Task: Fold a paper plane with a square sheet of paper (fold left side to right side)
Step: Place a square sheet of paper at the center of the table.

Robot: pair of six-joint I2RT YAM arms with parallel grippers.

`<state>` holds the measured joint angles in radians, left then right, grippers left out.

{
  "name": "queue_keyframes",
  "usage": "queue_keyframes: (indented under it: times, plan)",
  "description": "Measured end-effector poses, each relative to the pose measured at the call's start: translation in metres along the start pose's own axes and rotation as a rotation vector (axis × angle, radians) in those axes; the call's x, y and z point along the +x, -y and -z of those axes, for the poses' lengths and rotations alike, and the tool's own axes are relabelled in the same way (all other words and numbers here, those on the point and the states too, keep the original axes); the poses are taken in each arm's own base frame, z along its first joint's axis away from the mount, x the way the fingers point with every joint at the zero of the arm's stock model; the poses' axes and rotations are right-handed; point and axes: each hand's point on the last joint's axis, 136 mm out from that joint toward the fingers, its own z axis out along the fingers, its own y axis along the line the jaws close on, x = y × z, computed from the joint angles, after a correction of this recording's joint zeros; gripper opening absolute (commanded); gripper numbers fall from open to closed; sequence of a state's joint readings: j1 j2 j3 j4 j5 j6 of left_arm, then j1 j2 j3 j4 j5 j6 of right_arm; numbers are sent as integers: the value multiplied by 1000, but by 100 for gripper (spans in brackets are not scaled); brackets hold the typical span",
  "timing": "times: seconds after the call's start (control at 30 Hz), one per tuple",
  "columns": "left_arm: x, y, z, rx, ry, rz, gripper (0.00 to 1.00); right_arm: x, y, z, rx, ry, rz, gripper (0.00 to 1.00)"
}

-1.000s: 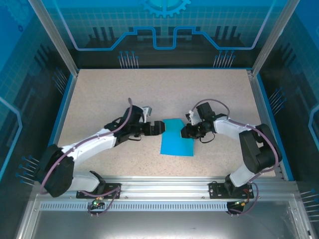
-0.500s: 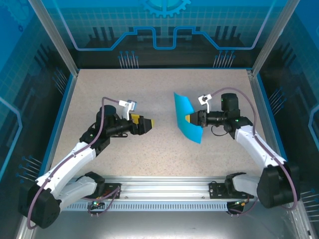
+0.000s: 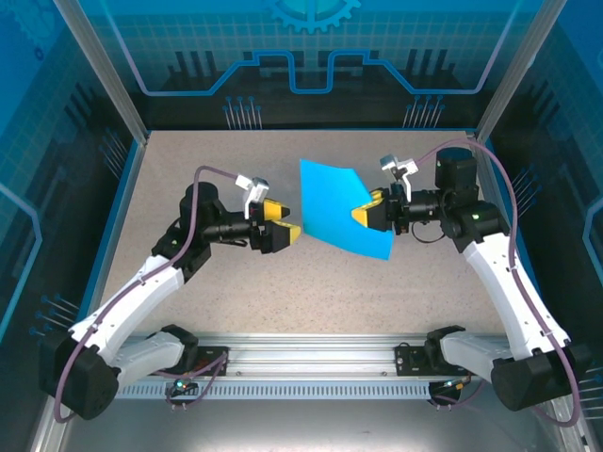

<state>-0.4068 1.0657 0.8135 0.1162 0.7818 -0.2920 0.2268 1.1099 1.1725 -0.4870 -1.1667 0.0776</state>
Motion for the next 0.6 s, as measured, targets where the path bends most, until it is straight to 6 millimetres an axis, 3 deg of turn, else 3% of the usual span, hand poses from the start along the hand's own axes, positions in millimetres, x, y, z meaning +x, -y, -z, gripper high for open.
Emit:
queue_keyframes:
  times: [0.1,0.2,0.4,0.47,0.6]
  plan:
    - [-4,5,-3,44,-9,-11,95,5,-3,-4,-18,-16,-10,22]
    - [-6,14,-8,91,-22,-24,81,8,-5,-8,-33,-30,-16,22]
    - [-6,32,-21,179,-58,-45,20,10,2,-12,-12,-41,-32,26]
    - [-4,33,-22,183,-63,-42,4,11,7,-12,17,-43,-36,34]
    - [-4,27,-24,155,-57,-28,0,13,28,-7,130,-41,-62,53]
